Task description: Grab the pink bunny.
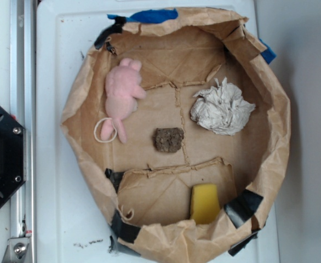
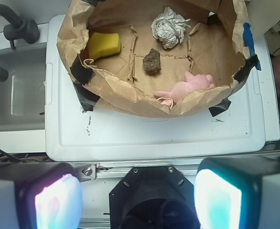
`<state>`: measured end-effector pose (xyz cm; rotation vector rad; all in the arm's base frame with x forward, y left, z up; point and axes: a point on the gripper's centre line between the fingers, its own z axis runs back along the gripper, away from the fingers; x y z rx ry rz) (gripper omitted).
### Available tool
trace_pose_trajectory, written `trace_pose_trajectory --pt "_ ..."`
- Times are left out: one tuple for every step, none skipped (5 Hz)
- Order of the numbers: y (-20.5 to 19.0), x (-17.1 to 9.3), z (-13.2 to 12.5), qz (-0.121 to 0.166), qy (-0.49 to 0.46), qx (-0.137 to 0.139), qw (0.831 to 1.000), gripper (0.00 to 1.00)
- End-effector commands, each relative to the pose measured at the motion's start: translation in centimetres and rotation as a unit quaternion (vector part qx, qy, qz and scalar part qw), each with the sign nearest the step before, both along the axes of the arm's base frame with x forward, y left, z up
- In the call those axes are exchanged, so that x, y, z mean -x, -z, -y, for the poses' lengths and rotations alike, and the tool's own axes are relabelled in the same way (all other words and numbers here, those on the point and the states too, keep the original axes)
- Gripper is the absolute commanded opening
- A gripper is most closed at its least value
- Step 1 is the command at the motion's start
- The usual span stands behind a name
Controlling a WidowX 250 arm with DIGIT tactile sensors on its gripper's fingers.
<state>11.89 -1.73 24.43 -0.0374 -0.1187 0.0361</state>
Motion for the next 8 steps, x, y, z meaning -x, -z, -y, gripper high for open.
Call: trace_pose_trajectory --pt "0.0 0.0 0.0 0.0 0.0 0.0 1.0 1.0" --pt "0.5 -4.4 -2.0 -0.006 -0.006 -0.006 1.0 1.0" --pt "1.4 -7.8 -4.3 -0.01 -0.015 -0.017 1.0 1.0" --pt "1.9 -9.9 -5.2 -0.003 -0.031 -0.02 0.999 1.0" --pt "2.4 -10.3 -2.3 0.017 -0.138 -0.018 0.99 1.0" --pt "2.3 -11.1 -1.6 0.01 -0.25 0.013 0.968 1.0" --pt "2.3 -11.1 -1.6 0.01 -0.25 0.013 0.968 1.0" --pt "2.3 -11.1 -1.6 0.01 -0.25 0.013 0.968 1.0"
